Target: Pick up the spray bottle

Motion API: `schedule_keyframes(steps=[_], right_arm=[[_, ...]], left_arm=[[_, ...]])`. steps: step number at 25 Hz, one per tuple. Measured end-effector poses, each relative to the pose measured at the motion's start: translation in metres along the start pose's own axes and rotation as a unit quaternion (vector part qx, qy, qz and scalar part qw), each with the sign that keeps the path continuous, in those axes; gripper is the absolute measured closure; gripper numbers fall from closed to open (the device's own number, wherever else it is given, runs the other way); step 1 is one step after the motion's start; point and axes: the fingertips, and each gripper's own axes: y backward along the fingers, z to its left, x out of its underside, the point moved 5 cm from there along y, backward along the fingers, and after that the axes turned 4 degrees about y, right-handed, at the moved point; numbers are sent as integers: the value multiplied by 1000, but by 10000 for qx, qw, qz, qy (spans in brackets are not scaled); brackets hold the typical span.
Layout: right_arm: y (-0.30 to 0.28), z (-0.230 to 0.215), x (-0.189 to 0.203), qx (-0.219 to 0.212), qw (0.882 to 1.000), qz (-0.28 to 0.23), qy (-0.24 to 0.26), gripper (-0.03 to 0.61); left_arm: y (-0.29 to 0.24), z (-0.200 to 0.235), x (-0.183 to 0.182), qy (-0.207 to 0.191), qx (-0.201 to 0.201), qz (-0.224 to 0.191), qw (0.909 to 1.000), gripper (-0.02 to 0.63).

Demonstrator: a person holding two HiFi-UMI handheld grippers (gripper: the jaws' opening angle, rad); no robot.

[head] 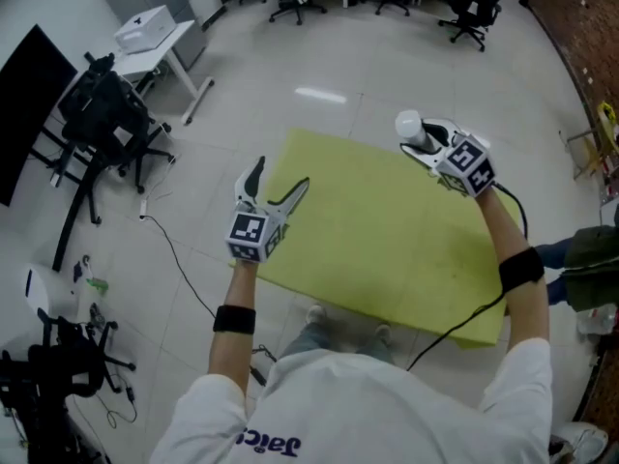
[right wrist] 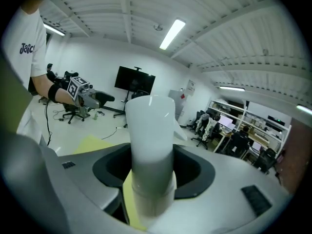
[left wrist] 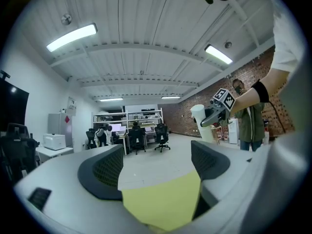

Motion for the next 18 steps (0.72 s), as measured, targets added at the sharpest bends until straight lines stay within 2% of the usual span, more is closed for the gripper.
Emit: schedule_keyframes(steps=[4,9,18], right_arm=[[58,-16,24,520,9977,-48,-428,330],[125,-20,49,1106,9917,27,-649,330],[228,2,97,2099,9698,3,-1246,330]], left_arm=[[-18,-22,-17,-146,270,-73,9995,167],[-32,-45,-26,-212,655,-144,9975,169],[-36,-66,-35,-246,932,-183,9952,183]])
